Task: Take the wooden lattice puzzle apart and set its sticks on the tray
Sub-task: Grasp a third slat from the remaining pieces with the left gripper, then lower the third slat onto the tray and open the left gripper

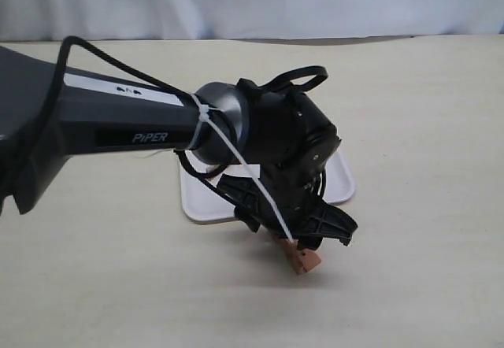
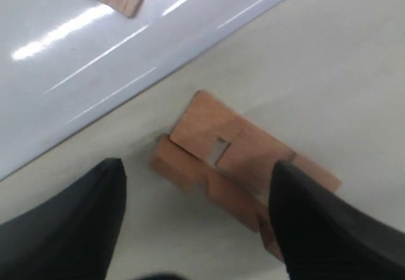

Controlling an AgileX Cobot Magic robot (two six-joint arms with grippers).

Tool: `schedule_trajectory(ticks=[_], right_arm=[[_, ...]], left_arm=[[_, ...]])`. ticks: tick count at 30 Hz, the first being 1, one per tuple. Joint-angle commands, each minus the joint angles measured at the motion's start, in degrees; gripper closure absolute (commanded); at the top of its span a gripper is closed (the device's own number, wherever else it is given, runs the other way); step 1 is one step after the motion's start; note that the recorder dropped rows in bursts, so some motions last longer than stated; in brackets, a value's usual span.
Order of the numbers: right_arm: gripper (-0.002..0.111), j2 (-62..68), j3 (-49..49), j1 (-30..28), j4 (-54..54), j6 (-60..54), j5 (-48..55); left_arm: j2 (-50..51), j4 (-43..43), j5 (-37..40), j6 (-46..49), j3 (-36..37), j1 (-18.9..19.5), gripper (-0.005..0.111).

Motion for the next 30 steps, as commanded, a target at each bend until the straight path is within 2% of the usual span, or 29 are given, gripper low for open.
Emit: schedule_trajectory(ticks=[1, 2, 5, 9, 21, 24, 30], right_arm=[[0.104, 0.45, 0.20, -0.25, -0.06, 0.04, -0.72], [0.104, 0.45, 0.20, -0.25, -0.06, 0.04, -0.72], [0.104, 0.45, 0.20, -0.25, -0.06, 0.04, -0.72], [0.104, 0.45, 0.20, -0.25, -0.06, 0.04, -0.72], [0.104, 0.45, 0.20, -0.25, -0.06, 0.04, -0.72], [0.104, 0.45, 0.20, -0.25, -0.06, 0.04, -0.72], [0.104, 0.45, 0.20, -0.25, -0.06, 0.04, -0.72]], left_arm=[[1.33, 0.14, -0.17, -0.73, -0.50, -0.13, 0.046], [1.28, 0.14, -0.28, -0.74, -0.50, -0.13, 0.048], [1.28, 0.14, -0.28, -0.74, -0.50, -0.13, 0.069], [1.28, 0.14, 0.85, 1.23, -1.80, -0.13, 0.107], [-1.84, 0.06, 7.65, 6.85, -9.85, 0.01, 0.107], [-1.84, 0.82, 5.77, 10.59, -10.36, 0.90, 0.107], [-1.84, 8.75, 1.70, 10.48, -10.36, 4.77, 0.107]])
